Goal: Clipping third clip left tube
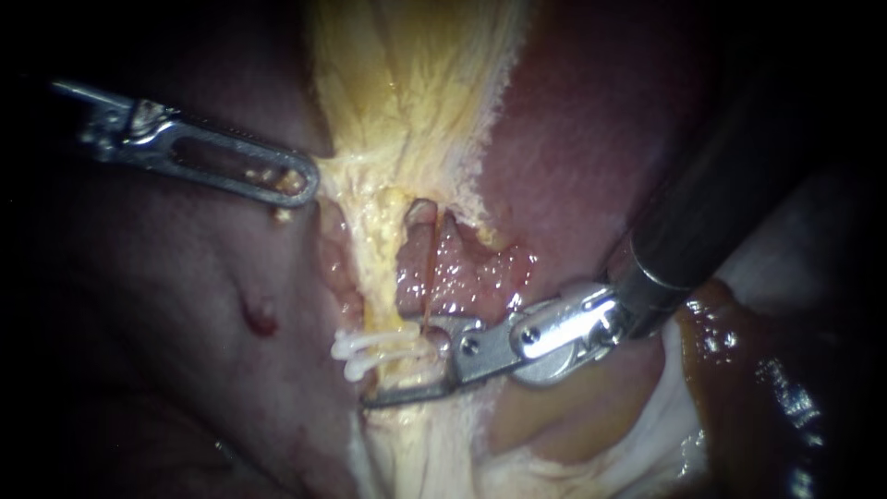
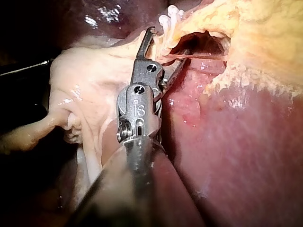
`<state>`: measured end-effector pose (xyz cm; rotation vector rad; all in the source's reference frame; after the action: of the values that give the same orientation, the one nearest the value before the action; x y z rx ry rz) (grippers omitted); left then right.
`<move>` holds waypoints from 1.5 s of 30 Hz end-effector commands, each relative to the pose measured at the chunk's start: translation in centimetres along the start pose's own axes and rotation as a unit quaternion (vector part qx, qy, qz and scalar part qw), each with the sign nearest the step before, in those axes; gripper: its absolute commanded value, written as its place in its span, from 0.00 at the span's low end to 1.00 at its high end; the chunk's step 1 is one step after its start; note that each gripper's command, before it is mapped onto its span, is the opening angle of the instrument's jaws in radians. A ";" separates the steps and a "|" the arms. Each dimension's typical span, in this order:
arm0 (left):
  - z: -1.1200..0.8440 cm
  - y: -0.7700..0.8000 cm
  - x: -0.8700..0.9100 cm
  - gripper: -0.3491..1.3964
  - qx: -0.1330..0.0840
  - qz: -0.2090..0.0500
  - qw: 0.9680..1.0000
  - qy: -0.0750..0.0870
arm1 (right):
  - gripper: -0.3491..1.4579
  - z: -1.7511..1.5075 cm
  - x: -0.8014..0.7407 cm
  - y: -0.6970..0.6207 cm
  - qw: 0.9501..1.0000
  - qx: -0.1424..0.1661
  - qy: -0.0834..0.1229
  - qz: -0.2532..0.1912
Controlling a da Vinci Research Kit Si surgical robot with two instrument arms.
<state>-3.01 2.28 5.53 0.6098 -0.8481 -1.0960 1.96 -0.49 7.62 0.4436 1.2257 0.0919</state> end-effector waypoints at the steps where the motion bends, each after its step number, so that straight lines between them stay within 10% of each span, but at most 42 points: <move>1: 0.00 0.00 0.00 0.00 0.000 0.000 1.000 0.000 | 0.46 0.00 0.00 0.00 1.000 0.000 0.000 0.000; 16: 0.00 0.00 0.00 0.00 0.000 0.000 1.000 0.000 | 0.46 -0.02 0.01 0.00 1.000 0.001 0.000 0.000; 45: -0.01 0.00 0.00 0.00 0.000 0.000 1.000 0.000 | 0.46 -1.04 0.35 0.21 1.000 -0.013 -0.003 0.020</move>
<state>-3.00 2.28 5.52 0.6100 -0.8482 -1.0964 1.15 0.11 7.11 0.4455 1.2078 0.1426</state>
